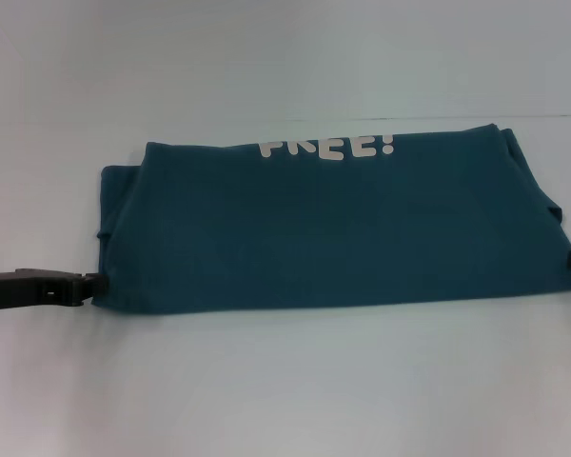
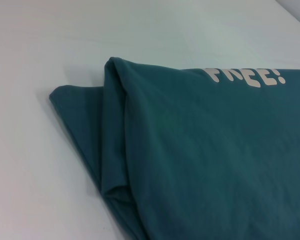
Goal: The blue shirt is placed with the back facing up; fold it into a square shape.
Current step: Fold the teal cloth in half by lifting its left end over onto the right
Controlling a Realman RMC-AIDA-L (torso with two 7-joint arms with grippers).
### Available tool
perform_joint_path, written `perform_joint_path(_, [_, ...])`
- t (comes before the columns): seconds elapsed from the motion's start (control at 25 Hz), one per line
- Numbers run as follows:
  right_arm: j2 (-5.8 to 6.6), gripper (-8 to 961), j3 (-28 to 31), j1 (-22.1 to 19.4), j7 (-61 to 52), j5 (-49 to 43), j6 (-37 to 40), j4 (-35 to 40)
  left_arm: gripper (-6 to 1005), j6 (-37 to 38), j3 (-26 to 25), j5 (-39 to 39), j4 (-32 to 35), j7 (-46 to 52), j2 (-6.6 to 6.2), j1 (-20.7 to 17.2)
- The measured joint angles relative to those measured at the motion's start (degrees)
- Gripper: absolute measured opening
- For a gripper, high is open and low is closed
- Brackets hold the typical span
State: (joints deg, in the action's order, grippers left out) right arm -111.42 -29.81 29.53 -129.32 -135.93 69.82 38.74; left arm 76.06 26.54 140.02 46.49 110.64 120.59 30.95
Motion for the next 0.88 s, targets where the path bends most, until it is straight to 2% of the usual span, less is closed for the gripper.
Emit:
perform_joint_path(0.6, [-0.34,538,-0.6,0.1,0.2,-0.2,-1.1,-0.6,-1,0.0,0.0,-0.1,-0.2,-0.2,0.08,0.4])
perform_joint_path(0.88, [-0.50,328,-1.1,0.1,0.5,-0.2,-1.1,-0.9,-1,-0.1,0.0,-0.1,-0.3,-0.3,-0.01,0.4])
